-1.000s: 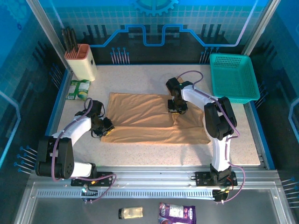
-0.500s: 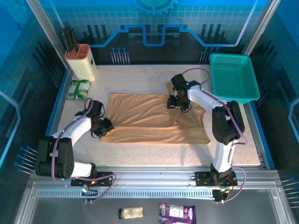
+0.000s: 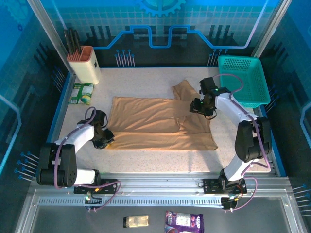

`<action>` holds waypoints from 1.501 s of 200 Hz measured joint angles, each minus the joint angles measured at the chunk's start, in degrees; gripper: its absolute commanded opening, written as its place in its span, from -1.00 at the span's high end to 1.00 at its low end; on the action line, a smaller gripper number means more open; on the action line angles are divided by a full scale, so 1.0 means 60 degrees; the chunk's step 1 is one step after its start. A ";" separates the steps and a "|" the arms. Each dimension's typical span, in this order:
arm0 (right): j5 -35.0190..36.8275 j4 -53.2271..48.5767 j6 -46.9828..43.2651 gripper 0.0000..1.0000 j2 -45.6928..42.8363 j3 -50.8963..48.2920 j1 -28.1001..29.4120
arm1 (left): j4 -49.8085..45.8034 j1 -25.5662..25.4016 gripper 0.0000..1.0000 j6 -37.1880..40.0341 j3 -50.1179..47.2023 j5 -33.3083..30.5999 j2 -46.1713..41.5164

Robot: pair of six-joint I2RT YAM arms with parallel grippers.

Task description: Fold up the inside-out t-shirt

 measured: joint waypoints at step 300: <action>0.0080 -0.1475 -0.3872 0.25 0.4728 0.6295 -0.1107 | -0.3173 0.0058 0.48 0.5533 1.3901 -0.1359 1.0040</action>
